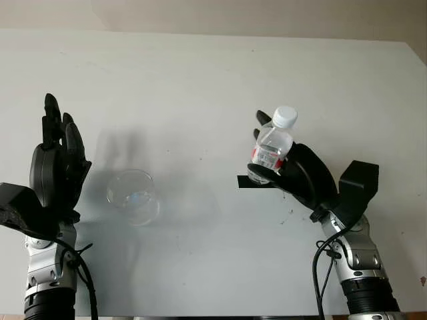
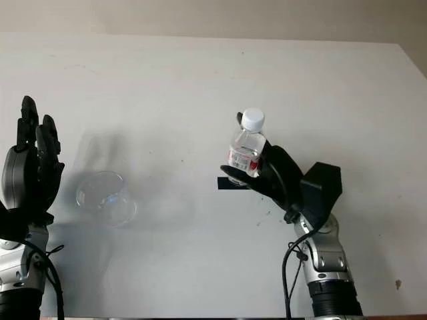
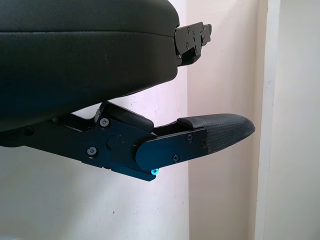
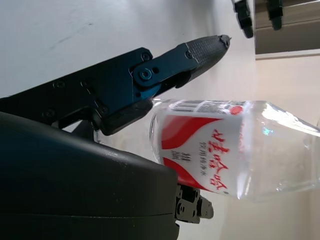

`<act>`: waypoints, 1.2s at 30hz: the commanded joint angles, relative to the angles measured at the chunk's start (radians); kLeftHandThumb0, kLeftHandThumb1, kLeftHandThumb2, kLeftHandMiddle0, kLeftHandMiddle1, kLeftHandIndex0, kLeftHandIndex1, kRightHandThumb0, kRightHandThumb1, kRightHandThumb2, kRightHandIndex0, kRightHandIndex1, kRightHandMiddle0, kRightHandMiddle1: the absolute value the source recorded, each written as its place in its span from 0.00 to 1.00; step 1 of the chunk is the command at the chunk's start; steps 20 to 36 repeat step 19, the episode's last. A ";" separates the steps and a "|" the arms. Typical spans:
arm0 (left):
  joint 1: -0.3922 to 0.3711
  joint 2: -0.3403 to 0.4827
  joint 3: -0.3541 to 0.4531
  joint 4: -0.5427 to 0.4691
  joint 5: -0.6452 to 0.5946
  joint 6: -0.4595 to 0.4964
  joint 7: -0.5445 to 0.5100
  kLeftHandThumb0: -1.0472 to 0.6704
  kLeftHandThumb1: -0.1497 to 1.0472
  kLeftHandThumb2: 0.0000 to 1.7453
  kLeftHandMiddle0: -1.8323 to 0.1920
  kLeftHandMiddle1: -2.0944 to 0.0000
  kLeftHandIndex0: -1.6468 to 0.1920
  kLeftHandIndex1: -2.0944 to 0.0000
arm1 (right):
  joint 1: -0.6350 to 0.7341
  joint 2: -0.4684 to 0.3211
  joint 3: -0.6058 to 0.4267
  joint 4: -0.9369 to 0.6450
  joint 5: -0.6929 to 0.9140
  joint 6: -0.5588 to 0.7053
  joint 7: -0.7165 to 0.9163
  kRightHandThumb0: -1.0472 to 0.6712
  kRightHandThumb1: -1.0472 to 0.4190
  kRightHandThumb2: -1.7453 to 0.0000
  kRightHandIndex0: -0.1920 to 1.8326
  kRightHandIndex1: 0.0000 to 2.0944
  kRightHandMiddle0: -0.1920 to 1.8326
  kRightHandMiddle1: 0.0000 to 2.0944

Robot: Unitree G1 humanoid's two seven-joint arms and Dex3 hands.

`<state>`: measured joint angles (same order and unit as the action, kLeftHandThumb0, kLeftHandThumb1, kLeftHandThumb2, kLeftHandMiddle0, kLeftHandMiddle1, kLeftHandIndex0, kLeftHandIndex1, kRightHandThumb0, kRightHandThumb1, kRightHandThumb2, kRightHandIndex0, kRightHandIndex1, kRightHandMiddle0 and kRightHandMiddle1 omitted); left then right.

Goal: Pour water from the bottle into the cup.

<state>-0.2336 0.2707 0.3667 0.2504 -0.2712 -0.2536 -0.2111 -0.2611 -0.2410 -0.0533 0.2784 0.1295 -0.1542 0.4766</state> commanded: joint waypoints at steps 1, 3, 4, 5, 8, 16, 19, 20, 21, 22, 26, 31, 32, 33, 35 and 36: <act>-0.001 0.011 0.002 0.000 -0.002 -0.007 -0.002 0.16 1.00 0.35 1.00 1.00 1.00 1.00 | 0.011 -0.014 -0.009 0.011 -0.008 -0.053 -0.008 0.08 0.08 0.97 0.00 0.00 0.00 0.00; -0.003 0.011 0.003 0.000 -0.002 -0.006 -0.001 0.16 1.00 0.35 1.00 1.00 1.00 1.00 | 0.007 -0.012 -0.017 0.023 -0.007 -0.099 -0.015 0.06 0.07 0.97 0.00 0.00 0.00 0.00; -0.004 0.011 0.003 0.002 -0.002 -0.007 -0.002 0.15 1.00 0.35 1.00 1.00 1.00 1.00 | 0.006 -0.010 -0.021 0.027 -0.007 -0.121 -0.022 0.05 0.07 0.97 0.00 0.00 0.00 0.00; -0.004 0.011 0.003 0.003 -0.002 -0.007 -0.002 0.15 1.00 0.35 1.00 1.00 1.00 1.00 | 0.005 -0.009 -0.023 0.030 -0.007 -0.136 -0.026 0.05 0.07 0.97 0.00 0.00 0.00 0.00; -0.009 0.013 0.002 0.006 -0.002 -0.007 -0.003 0.16 1.00 0.35 1.00 1.00 1.00 1.00 | 0.005 -0.005 -0.032 0.019 -0.011 -0.166 -0.060 0.06 0.07 0.97 0.00 0.00 0.00 0.00; -0.024 0.015 0.001 0.020 0.003 -0.006 0.000 0.16 1.00 0.36 1.00 1.00 1.00 1.00 | 0.003 0.010 -0.052 0.002 -0.042 -0.222 -0.178 0.06 0.06 0.97 0.00 0.00 0.00 0.00; -0.026 0.017 0.000 0.024 0.005 -0.011 -0.003 0.16 1.00 0.36 1.00 1.00 1.00 1.00 | 0.004 0.006 -0.046 -0.005 -0.034 -0.220 -0.171 0.07 0.06 0.97 0.00 0.00 0.00 0.00; -0.026 0.017 0.000 0.024 0.005 -0.011 -0.003 0.16 1.00 0.36 1.00 1.00 1.00 1.00 | 0.004 0.006 -0.046 -0.005 -0.034 -0.220 -0.171 0.07 0.06 0.97 0.00 0.00 0.00 0.00; -0.026 0.017 0.000 0.024 0.005 -0.011 -0.003 0.16 1.00 0.36 1.00 1.00 1.00 1.00 | 0.004 0.006 -0.046 -0.005 -0.034 -0.220 -0.171 0.07 0.06 0.97 0.00 0.00 0.00 0.00; -0.026 0.017 0.000 0.024 0.005 -0.011 -0.003 0.16 1.00 0.36 1.00 1.00 1.00 1.00 | 0.004 0.006 -0.046 -0.005 -0.034 -0.220 -0.171 0.07 0.06 0.97 0.00 0.00 0.00 0.00; -0.026 0.017 0.000 0.024 0.005 -0.011 -0.003 0.16 1.00 0.36 1.00 1.00 1.00 1.00 | 0.004 0.006 -0.046 -0.005 -0.034 -0.220 -0.171 0.07 0.06 0.97 0.00 0.00 0.00 0.00; -0.026 0.017 0.000 0.024 0.005 -0.011 -0.003 0.16 1.00 0.36 1.00 1.00 1.00 1.00 | 0.004 0.006 -0.046 -0.005 -0.034 -0.220 -0.171 0.07 0.06 0.97 0.00 0.00 0.00 0.00; -0.026 0.017 0.000 0.024 0.005 -0.011 -0.003 0.16 1.00 0.36 1.00 1.00 1.00 1.00 | 0.004 0.006 -0.046 -0.005 -0.034 -0.220 -0.171 0.07 0.06 0.97 0.00 0.00 0.00 0.00; -0.026 0.017 0.000 0.024 0.005 -0.011 -0.003 0.16 1.00 0.36 1.00 1.00 1.00 1.00 | 0.004 0.006 -0.046 -0.005 -0.034 -0.220 -0.171 0.07 0.06 0.97 0.00 0.00 0.00 0.00; -0.026 0.017 0.000 0.024 0.005 -0.011 -0.003 0.16 1.00 0.36 1.00 1.00 1.00 1.00 | 0.004 0.006 -0.046 -0.005 -0.034 -0.220 -0.171 0.07 0.06 0.97 0.00 0.00 0.00 0.00; -0.026 0.017 0.000 0.024 0.005 -0.011 -0.003 0.16 1.00 0.36 1.00 1.00 1.00 1.00 | 0.004 0.006 -0.046 -0.005 -0.034 -0.220 -0.171 0.07 0.06 0.97 0.00 0.00 0.00 0.00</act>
